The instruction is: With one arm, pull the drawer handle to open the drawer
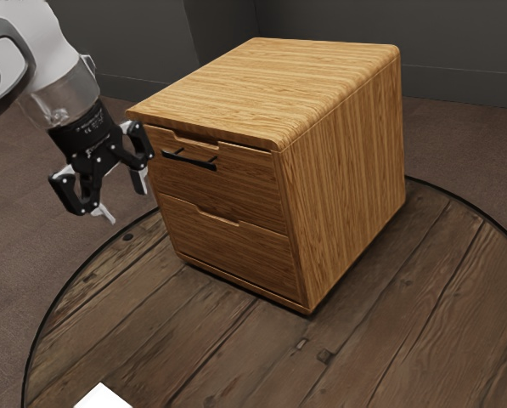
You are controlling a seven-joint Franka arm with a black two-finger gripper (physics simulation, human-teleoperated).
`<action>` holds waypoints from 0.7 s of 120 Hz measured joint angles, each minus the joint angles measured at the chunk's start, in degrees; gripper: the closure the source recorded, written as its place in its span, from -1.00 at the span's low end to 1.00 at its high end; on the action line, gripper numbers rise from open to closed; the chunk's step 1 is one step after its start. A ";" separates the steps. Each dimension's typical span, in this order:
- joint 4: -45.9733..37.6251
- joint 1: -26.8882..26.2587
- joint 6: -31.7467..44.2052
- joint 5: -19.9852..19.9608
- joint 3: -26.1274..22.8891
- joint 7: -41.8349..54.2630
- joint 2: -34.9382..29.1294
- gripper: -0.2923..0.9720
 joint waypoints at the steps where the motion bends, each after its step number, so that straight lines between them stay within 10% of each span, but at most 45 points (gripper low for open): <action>1: -0.02 -0.08 -0.36 0.06 0.04 -0.06 0.05 -0.44; 34: 7.32 -3.82 -7.15 5.02 0.17 -1.96 3.89 -0.50; 84: 14.30 -1.46 3.67 4.41 0.19 -4.14 12.97 -0.53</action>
